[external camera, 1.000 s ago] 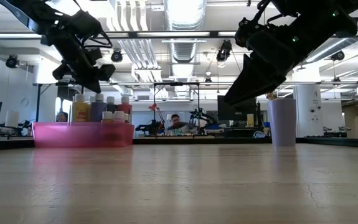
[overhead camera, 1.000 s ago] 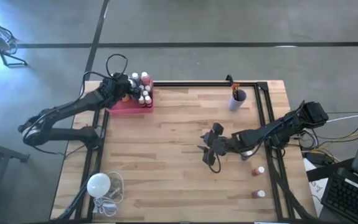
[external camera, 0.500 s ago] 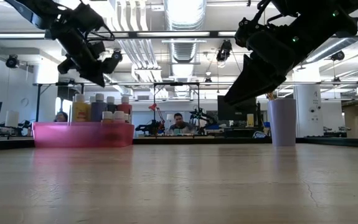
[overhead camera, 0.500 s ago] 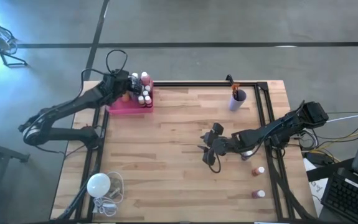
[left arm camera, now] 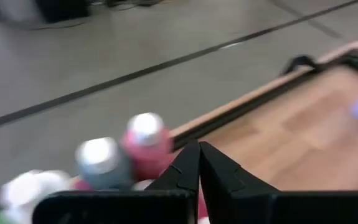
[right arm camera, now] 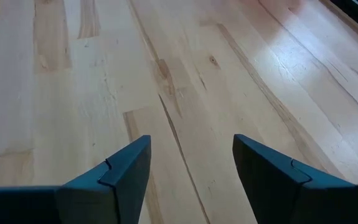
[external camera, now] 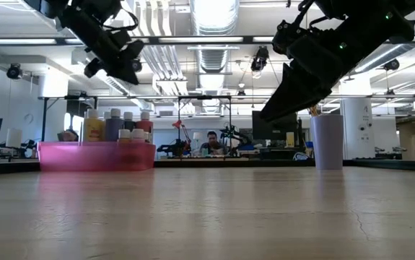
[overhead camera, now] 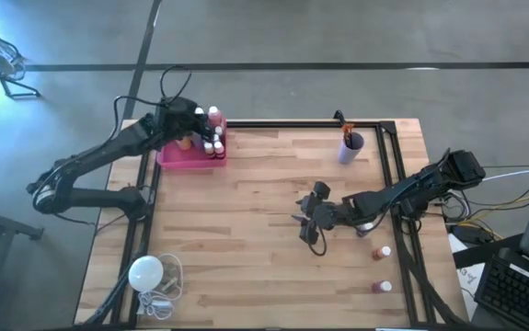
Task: Pick & Place Paint Supplies
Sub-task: Put the small blue paint bottle into the pink bin
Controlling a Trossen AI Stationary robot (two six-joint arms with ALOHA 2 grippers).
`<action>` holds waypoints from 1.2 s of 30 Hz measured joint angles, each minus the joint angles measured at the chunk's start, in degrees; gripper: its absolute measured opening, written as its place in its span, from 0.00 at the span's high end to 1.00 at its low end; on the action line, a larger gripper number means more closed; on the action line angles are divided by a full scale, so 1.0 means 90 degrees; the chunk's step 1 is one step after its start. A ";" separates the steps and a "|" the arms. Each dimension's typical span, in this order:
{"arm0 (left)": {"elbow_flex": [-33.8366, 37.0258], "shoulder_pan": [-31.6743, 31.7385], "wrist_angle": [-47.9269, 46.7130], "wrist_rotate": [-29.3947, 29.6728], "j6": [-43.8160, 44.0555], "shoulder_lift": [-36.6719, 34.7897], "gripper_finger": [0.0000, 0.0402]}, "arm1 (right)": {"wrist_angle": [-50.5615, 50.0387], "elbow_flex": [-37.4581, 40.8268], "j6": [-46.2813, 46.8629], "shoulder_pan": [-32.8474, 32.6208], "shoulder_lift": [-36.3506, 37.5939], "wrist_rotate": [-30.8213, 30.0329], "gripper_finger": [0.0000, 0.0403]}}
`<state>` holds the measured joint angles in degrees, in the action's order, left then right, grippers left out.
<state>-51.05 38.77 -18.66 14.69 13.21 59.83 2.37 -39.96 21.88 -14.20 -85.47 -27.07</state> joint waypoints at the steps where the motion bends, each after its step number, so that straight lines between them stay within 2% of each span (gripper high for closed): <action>1: 0.0023 -0.0071 0.0096 -0.0154 0.0000 0.0000 0.97 | -0.0004 0.0000 -0.0051 0.0000 0.0000 0.0000 0.46; 4: 0.0079 -0.0328 0.0251 -0.0560 -0.0019 0.0000 0.98 | -0.0103 -0.0088 -0.0222 -0.0006 0.0001 0.0012 0.48; 8: 0.0091 -0.0852 0.0343 -0.0650 -0.0065 0.0000 0.98 | -0.0833 -0.0426 -0.0288 -0.0012 0.0080 0.0046 0.51; 16: 0.0190 -0.2056 0.0720 -0.0659 -0.0329 0.0000 0.98 | -0.3792 -0.1669 0.0259 -0.0186 0.0121 0.0060 0.59; 23: 0.0190 -0.2849 0.0909 -0.0653 -0.0364 0.0034 0.97 | -0.6446 -0.2729 0.1401 -0.0693 0.0121 0.0061 0.65; 29: 0.0190 -0.3131 0.1138 -0.0628 -0.0456 0.0366 0.97 | -0.8431 -0.3636 0.2665 -0.1416 0.0121 0.0122 0.70; 33: 0.0193 -0.3150 0.1493 -0.0628 -0.0459 0.0831 0.97 | -0.9151 -0.4034 0.3718 -0.2034 0.0126 0.0304 0.74; 36: 0.0193 -0.3150 0.1844 -0.0634 -0.0654 0.1260 0.97 | -0.9452 -0.4143 0.4512 -0.2492 0.0172 0.0685 0.76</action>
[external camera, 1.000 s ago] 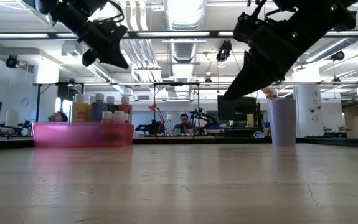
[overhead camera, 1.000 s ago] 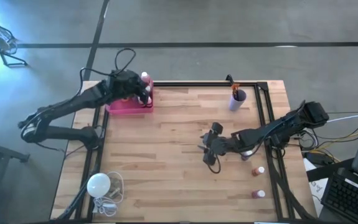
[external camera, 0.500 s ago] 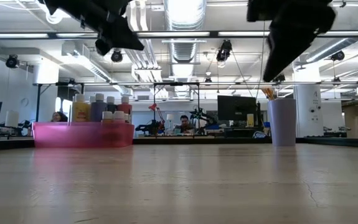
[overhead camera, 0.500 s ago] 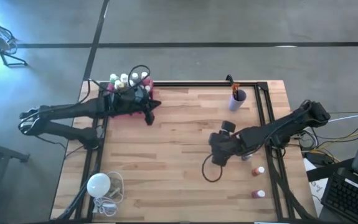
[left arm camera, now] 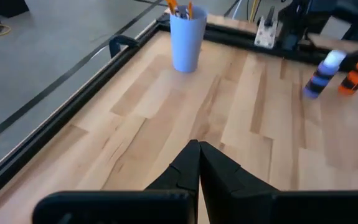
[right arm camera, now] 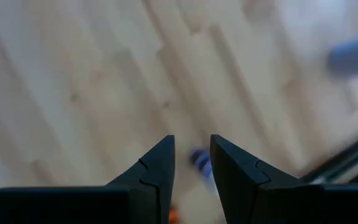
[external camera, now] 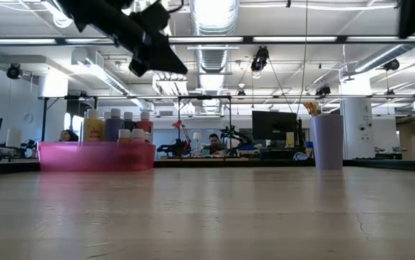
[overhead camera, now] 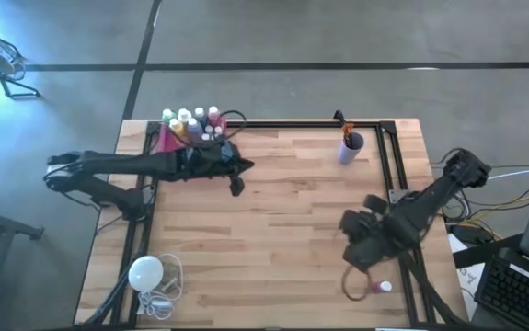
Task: Pick & Place Paint Supplies
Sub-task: Put the small blue paint bottle into the pink bin
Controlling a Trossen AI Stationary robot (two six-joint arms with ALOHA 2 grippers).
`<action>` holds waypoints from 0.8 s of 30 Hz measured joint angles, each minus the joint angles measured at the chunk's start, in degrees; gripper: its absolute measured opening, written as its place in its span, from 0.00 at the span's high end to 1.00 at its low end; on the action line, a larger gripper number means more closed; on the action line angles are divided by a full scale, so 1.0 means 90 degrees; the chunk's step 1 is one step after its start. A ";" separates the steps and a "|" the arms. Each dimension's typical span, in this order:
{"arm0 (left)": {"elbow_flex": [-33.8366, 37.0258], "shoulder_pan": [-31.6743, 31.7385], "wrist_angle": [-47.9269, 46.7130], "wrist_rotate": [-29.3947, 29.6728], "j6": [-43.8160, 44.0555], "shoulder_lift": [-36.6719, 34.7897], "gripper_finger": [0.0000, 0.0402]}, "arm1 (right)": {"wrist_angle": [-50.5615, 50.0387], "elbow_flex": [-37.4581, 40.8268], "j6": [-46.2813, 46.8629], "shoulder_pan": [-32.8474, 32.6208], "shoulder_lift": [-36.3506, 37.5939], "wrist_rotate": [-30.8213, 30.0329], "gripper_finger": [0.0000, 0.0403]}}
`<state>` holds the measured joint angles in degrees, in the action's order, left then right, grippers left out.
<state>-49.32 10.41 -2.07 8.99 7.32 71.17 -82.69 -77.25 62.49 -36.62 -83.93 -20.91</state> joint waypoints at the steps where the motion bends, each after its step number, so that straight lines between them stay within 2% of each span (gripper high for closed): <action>1: 0.0000 -0.0005 0.0100 -0.0009 -0.0086 0.0142 0.97 | -0.0067 -0.0013 0.0352 -0.0147 0.0029 0.0120 0.76; 7: 0.0002 -0.0010 0.0509 -0.0057 -0.0432 0.0888 0.97 | -0.0212 0.0189 0.2243 -0.1199 0.0222 0.0328 0.74; 14: -0.0099 -0.0010 0.0916 -0.0053 -0.0693 0.1267 0.97 | -0.0326 0.0630 0.4052 -0.2022 0.0338 0.0151 0.59; 24: -0.0253 -0.0010 0.0900 -0.0050 -0.0864 0.1237 0.97 | -0.0242 0.1735 0.5334 -0.2456 0.0699 0.0532 0.38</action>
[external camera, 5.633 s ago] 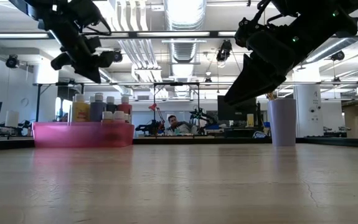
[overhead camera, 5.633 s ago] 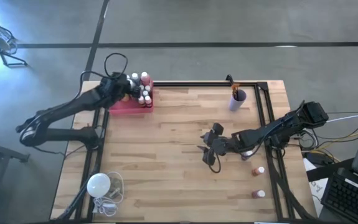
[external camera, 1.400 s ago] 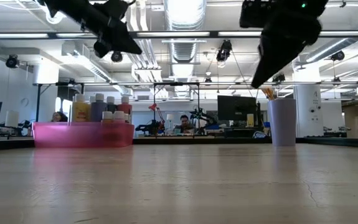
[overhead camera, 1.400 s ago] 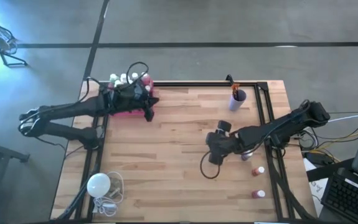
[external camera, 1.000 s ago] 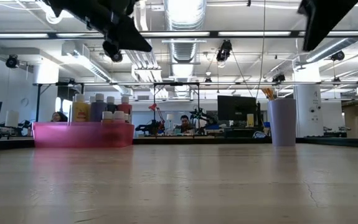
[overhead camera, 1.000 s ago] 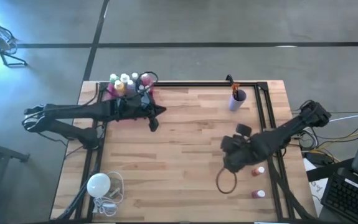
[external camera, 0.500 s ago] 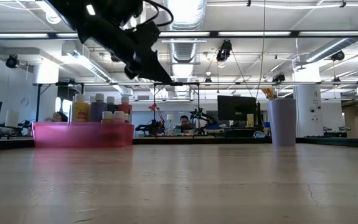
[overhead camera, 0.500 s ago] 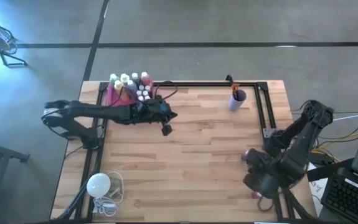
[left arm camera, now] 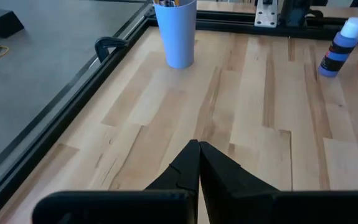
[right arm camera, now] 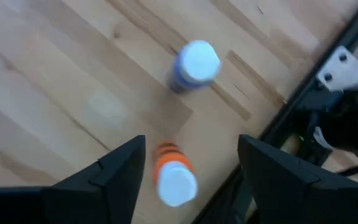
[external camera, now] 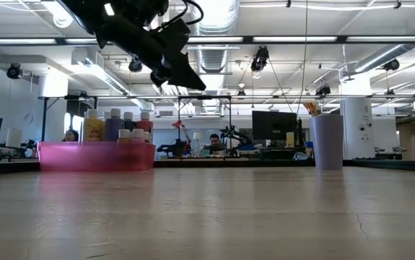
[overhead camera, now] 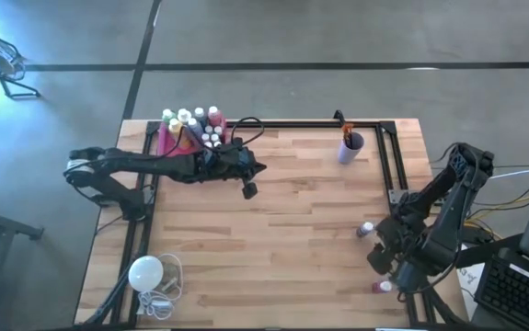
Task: Pick & Place Paint Supplies
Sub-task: Put the small blue paint bottle into the pink bin
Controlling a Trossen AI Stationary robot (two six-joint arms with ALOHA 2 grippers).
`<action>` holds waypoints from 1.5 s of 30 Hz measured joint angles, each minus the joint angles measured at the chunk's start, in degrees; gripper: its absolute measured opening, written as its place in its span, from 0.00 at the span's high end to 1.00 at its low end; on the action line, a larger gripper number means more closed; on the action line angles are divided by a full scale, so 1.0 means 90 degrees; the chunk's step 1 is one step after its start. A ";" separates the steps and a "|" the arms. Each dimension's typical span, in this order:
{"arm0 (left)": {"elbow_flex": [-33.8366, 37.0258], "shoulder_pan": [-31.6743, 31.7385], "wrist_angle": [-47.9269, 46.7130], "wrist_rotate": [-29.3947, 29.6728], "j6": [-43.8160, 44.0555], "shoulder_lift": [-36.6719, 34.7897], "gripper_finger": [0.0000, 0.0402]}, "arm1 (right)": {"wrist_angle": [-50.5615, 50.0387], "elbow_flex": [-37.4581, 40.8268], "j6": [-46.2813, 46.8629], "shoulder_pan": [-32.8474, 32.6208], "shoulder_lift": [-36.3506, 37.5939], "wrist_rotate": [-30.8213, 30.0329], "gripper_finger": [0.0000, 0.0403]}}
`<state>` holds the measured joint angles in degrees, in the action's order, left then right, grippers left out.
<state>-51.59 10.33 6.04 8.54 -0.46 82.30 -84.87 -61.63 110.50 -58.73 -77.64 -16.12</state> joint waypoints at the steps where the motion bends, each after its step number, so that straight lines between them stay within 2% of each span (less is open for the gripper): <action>1: -0.0001 0.0000 -0.0003 0.0000 -0.0021 0.0000 0.97 | 0.0038 0.0128 0.0108 -0.0023 0.0059 0.0075 0.37; 9: -0.0029 0.0000 -0.0004 0.0002 -0.0178 -0.0002 0.95 | 0.0829 0.1101 0.0284 -0.0030 0.0648 0.0108 0.28; 17: -0.0027 0.0005 0.0070 0.0007 -0.0475 -0.0002 0.68 | 0.1421 0.1884 0.0345 -0.0028 0.0947 -0.0304 0.24; 22: -0.0027 0.0005 0.0120 0.0007 -0.0447 -0.0005 0.60 | 0.1515 0.2009 0.0325 -0.0010 0.1004 -0.0389 0.23; 35: -0.0017 0.0000 0.0120 0.0007 -0.0378 -0.0005 0.59 | 0.2164 0.2541 -0.0195 0.0429 0.0992 -0.0393 0.29; 45: -0.0017 0.0000 0.0120 0.0006 -0.0375 -0.0005 0.59 | 0.2855 0.2895 -0.0820 0.0814 0.1002 -0.0393 0.22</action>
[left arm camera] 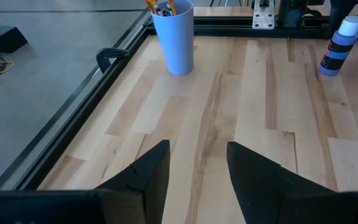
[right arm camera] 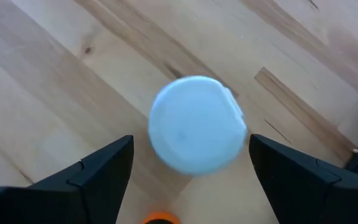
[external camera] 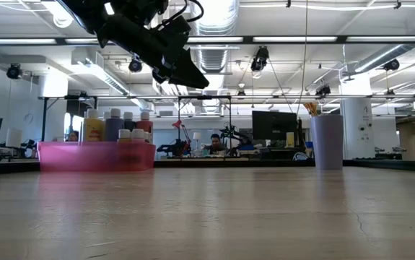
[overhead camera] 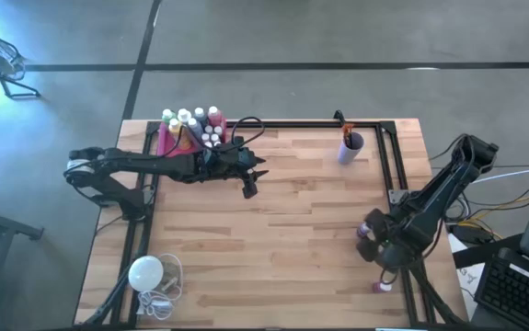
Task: Pick & Place Paint Supplies
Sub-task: Put the small blue paint bottle into the pink bin
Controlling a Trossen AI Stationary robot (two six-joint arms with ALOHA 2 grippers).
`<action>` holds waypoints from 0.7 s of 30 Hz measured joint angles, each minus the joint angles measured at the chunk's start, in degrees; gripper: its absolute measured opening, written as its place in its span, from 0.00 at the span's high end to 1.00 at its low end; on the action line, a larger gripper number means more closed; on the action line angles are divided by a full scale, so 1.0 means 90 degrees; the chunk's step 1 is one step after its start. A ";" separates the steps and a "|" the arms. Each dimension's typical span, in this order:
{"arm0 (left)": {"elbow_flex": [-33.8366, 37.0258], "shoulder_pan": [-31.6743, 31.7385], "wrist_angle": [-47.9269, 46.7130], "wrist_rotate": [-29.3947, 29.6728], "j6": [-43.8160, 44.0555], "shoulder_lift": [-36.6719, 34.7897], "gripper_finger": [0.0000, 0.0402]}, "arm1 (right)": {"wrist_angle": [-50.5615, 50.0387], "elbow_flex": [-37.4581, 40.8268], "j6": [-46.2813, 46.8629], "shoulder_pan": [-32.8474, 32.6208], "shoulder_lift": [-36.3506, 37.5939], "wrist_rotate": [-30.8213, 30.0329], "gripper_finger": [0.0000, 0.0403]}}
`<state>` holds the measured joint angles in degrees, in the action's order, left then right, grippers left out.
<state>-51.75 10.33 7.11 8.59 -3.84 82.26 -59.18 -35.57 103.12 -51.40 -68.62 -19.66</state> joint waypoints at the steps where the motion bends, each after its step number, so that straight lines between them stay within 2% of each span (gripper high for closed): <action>1: 0.0000 0.0000 0.0000 -0.0001 0.0000 0.0000 0.59 | 0.0039 0.0007 -0.0075 0.0055 0.0000 0.0000 0.22; 7: 0.0000 0.0000 -0.0002 0.0000 0.0000 0.0000 0.59 | 0.0146 0.0017 -0.0504 0.0334 0.0000 0.0001 0.23; 21: 0.0045 0.0000 -0.0046 -0.0001 -0.0002 0.0000 0.59 | 0.0387 0.0326 -0.0688 0.0518 -0.0002 0.0002 0.40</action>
<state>-51.34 10.33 6.70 8.58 -3.85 82.26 -55.70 -32.64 96.92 -46.74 -68.64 -19.64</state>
